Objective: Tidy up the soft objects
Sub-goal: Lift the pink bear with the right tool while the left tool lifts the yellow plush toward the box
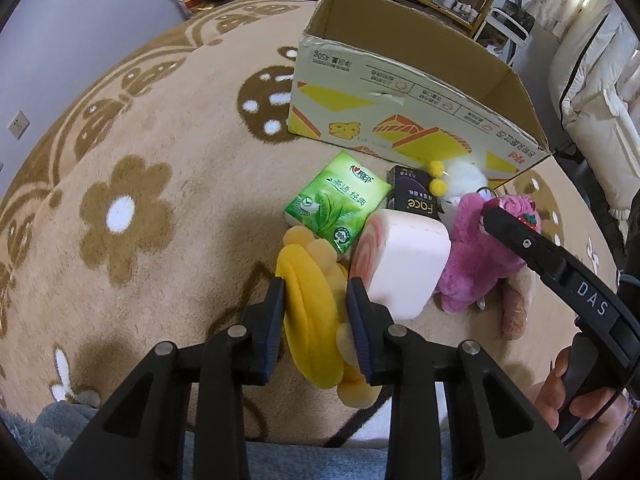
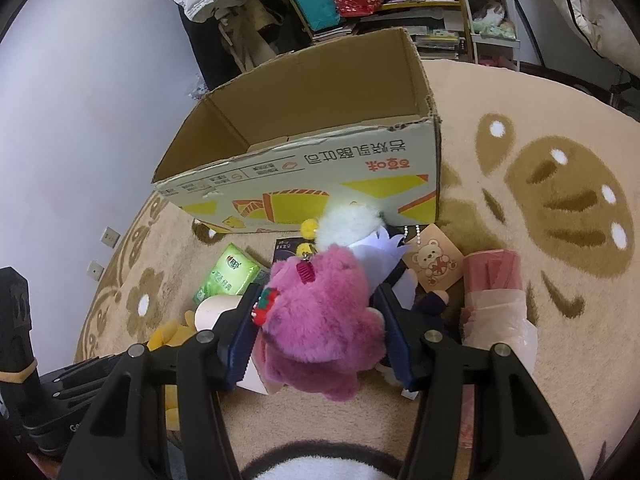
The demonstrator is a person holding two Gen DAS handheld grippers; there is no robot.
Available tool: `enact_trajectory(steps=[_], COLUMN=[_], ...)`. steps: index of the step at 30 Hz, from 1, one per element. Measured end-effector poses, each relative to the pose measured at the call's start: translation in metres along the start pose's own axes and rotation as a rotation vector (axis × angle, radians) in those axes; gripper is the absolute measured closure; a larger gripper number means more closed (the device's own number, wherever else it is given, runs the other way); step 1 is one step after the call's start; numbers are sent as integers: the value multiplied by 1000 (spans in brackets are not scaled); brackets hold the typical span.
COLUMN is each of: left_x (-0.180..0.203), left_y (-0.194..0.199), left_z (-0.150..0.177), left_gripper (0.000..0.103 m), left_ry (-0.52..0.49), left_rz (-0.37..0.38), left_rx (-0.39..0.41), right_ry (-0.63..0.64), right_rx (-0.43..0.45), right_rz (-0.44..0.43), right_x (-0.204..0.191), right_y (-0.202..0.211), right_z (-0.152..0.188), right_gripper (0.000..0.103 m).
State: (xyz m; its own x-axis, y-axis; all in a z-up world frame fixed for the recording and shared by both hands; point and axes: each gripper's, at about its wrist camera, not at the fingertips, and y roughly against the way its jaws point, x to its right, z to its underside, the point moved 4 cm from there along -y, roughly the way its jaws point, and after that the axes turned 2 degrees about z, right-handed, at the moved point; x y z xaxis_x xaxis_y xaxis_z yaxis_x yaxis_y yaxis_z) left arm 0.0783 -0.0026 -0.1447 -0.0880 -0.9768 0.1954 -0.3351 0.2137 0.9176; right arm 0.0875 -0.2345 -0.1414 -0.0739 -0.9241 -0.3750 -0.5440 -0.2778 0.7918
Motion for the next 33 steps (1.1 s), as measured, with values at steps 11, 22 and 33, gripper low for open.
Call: enact_trajectory(steps=[11,22,33], left_x=[1,14,19], left_y=[18,50,95], left_z=[-1,-3,-17], left_gripper=[79,79,79], left_ry=[-12,-107,-200], left_rz=[8,-1,-55], left_rx=[79,195,372], right_ry=[12,-26,-78], right_rx=[74,136,216], right_rz=[-17,-61,-119], right_x=[-2,3,9], right_y=[18,36,55], right_z=[-2,-6,-14], right_gripper=[43,43,43])
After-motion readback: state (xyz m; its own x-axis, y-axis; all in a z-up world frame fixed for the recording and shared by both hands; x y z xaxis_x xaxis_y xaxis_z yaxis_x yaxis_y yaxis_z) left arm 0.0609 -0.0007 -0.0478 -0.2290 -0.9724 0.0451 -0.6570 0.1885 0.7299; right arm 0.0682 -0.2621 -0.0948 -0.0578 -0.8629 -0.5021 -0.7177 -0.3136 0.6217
